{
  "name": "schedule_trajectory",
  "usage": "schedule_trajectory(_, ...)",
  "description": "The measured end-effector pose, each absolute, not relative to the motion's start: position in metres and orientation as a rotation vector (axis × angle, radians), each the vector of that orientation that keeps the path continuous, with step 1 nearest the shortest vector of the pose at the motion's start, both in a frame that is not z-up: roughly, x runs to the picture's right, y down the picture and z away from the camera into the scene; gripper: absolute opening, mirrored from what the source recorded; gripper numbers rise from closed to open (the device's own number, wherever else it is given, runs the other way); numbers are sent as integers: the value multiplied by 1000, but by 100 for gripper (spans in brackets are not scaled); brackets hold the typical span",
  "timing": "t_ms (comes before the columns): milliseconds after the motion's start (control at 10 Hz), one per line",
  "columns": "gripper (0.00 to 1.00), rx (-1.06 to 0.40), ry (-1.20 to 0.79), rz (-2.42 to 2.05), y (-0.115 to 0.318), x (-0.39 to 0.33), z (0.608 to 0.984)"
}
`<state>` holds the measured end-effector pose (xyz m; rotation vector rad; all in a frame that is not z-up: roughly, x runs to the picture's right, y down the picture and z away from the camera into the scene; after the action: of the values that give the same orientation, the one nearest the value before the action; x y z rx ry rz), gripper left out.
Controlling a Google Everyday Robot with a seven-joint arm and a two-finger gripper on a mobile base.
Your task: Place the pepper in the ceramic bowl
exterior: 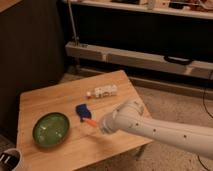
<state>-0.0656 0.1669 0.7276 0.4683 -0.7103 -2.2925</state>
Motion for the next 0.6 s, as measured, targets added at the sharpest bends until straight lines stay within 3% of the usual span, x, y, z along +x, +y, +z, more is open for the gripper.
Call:
schedule_trajectory(400,20,583,-785,-2352,116,-174,743)
schedule_trajectory(600,36,636,-834,-2376,105,-219,747)
